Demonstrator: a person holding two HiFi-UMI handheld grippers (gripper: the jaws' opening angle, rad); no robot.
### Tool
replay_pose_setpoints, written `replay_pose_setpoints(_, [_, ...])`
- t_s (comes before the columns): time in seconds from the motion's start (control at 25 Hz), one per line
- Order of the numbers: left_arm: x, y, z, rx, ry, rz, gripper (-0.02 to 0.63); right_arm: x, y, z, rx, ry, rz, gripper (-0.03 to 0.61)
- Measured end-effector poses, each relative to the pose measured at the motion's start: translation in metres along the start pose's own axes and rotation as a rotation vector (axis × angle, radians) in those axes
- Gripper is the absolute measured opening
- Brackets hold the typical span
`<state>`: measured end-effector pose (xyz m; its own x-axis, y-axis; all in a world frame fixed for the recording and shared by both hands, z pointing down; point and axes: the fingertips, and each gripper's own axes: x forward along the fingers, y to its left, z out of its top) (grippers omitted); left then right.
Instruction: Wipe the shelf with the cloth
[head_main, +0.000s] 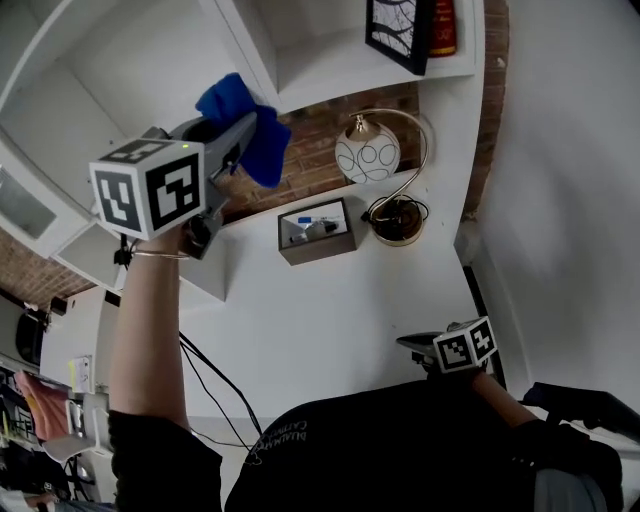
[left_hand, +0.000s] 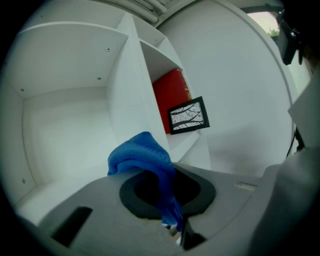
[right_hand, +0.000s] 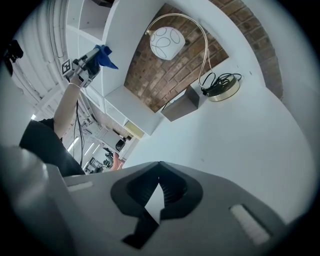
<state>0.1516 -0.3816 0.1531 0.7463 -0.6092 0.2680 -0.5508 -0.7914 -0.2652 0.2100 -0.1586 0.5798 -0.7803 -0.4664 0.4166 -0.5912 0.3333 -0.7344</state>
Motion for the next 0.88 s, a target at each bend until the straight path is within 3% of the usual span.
replay_pose_setpoints(0.12, [-0.006, -0.006, -0.006, 0.03, -0.03, 0.016, 0.037, 0.013, 0.005, 0.0, -0.007, 0.022, 0.052, 0.008])
replay_pose_setpoints(0.28, [-0.022, -0.052, -0.031, -0.061, -0.089, -0.123, 0.037, 0.028, 0.022, -0.001, -0.025, 0.032, 0.1, 0.008])
replay_pose_setpoints(0.4, [-0.045, -0.089, -0.098, -0.156, -0.059, -0.198, 0.037, 0.039, 0.035, -0.004, -0.045, 0.042, 0.117, 0.008])
replay_pose_setpoints(0.48, [-0.069, -0.102, -0.156, -0.284, -0.058, -0.208, 0.037, 0.044, 0.041, -0.008, -0.06, 0.052, 0.111, 0.008])
replay_pose_setpoints(0.64, [-0.16, -0.099, -0.233, -0.618, -0.255, -0.115, 0.037, 0.062, 0.056, -0.011, -0.071, 0.041, 0.084, 0.008])
replay_pose_setpoints(0.72, [-0.209, -0.093, -0.258, -0.646, -0.292, -0.043, 0.037, 0.076, 0.07, -0.005, -0.083, 0.002, 0.09, 0.008])
replay_pose_setpoints(0.88, [-0.296, -0.088, -0.307, -0.63, -0.207, 0.09, 0.037, 0.104, 0.117, 0.01, -0.12, -0.108, 0.125, 0.008])
